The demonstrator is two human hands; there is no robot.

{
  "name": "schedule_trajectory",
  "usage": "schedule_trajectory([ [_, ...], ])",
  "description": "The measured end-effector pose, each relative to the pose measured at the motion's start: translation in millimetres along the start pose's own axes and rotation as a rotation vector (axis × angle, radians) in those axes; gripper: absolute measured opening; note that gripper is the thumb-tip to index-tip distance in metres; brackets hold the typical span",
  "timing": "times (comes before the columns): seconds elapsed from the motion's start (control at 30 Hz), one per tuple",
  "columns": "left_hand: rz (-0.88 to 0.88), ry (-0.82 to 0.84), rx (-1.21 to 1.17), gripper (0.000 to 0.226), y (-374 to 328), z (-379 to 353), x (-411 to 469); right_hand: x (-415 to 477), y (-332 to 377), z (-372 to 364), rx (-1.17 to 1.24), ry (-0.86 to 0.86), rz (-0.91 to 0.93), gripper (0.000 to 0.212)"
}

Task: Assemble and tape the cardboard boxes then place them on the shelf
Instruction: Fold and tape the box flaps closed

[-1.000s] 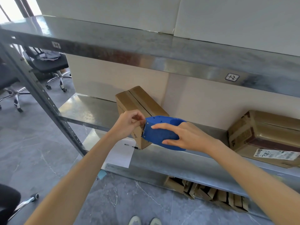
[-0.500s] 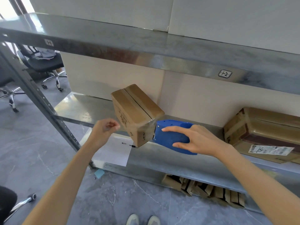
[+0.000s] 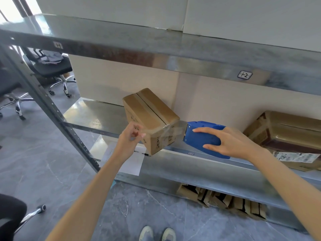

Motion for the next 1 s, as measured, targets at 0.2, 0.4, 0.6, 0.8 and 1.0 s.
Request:
schedule_trajectory([
  [0.2,-0.085,0.075,0.095,0.042,7,-11,7,1,-4,-7,-0.028,0.016,-0.029,0.058],
  [0.4,-0.181,-0.012,0.158,0.035,16,-19,7,2,-7,-15,0.001,0.024,-0.046,0.057],
  [0.6,-0.249,-0.118,0.180,0.037,24,-29,3,4,-6,-15,0.004,0.015,-0.062,0.057],
  [0.8,-0.302,-0.242,0.368,0.035,24,-30,5,6,-5,-16,0.001,0.015,-0.074,0.058],
  [1.0,-0.372,-0.176,0.370,0.023,23,-35,15,4,-10,-15,-0.015,0.019,-0.102,0.058],
])
Point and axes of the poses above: each hand's wrist, its own x-axis towards the middle knuckle, its own z-axis out of the back of the hand, y = z × x, the point moved 3 cm from there along x, towards the middle knuckle, and after that the axes turned 10 degrees about -z, right-handed, at the moved point
